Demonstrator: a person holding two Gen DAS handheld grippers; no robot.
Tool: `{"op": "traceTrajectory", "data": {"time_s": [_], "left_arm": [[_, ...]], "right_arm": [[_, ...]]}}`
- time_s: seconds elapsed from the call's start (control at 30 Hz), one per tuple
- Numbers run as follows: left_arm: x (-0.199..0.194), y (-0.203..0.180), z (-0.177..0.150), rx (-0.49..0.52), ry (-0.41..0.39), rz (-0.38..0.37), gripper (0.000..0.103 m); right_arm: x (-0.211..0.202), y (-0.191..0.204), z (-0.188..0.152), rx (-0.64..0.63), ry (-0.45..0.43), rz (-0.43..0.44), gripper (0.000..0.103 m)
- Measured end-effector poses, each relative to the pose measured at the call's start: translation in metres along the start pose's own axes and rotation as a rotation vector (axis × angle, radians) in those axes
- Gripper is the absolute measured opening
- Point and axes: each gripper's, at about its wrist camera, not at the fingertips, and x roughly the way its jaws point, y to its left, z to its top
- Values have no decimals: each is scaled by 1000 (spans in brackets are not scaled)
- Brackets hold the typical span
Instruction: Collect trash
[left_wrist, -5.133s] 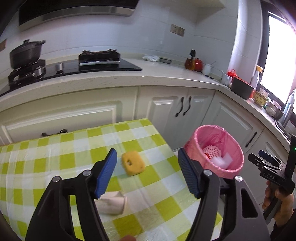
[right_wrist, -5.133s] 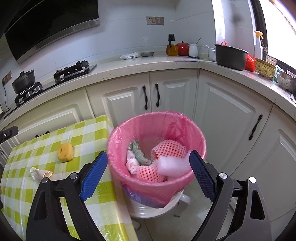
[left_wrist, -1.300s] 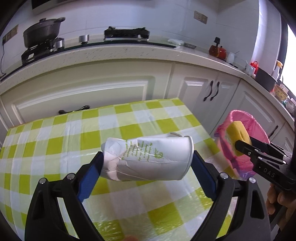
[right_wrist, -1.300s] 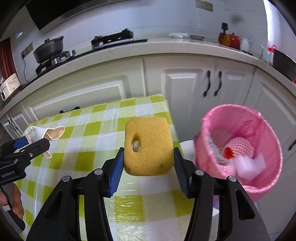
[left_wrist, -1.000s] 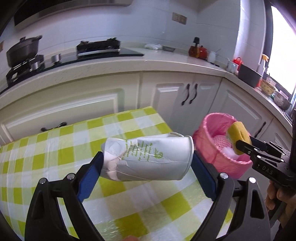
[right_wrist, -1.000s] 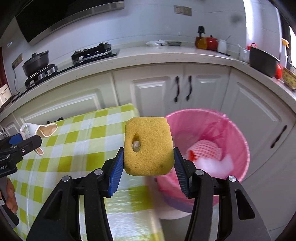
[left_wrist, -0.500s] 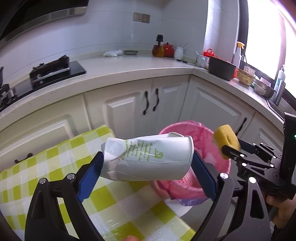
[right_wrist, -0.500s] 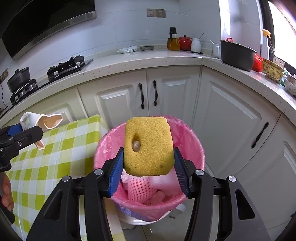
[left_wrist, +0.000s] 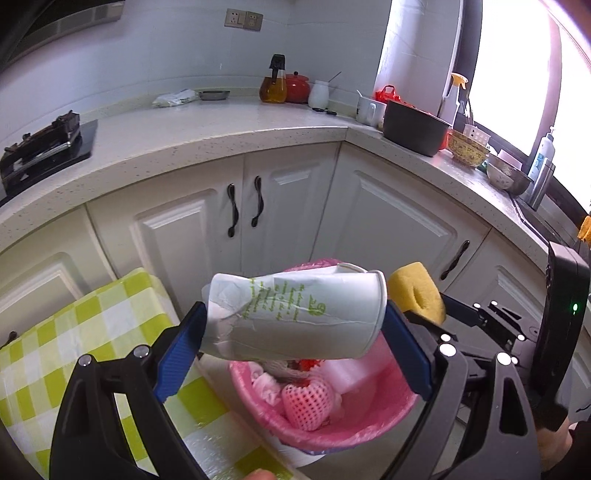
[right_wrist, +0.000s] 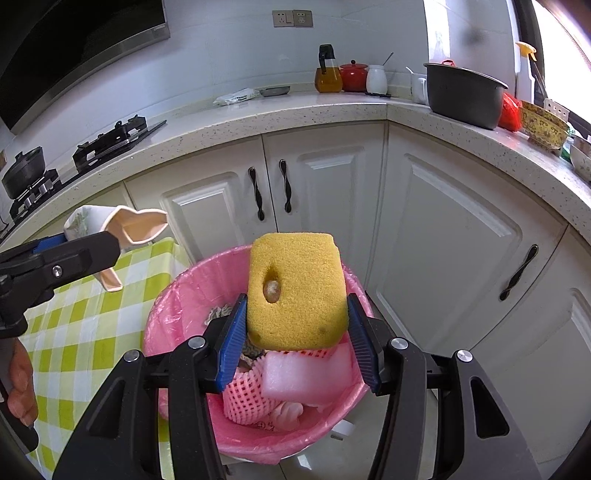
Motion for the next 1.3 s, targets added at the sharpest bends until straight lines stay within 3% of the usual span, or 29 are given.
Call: {"op": "traceTrajectory", "data": {"time_s": [0.23,0.33,0.6,0.83,0.93,1.13,1.3], "left_arm": [[28,6,12,-75,34,-61,91],[34,10,13,-92,45,-54,95],[15,24,2,-96,25,-17,95],[-24,29,-19,-83,-11,0,97],[-45,30,-31,-79,-25,11,98],[-93,29,-68,-93,-31,41,98],[-125,23,-102,-93,-40,54,98]], "right_arm": [[11,-8,6,10,13,11,53],[12,-9,5,9,11,12,63],[12,-10,-3,27,13,13,63],[-17,-8,-20,58,-9,-10,66],[-35,-4,-28,70,-19,-30,74],[-75,8,-49,80,-40,-67,85],[-107,21,-77,85,-47,-88,85]]}}
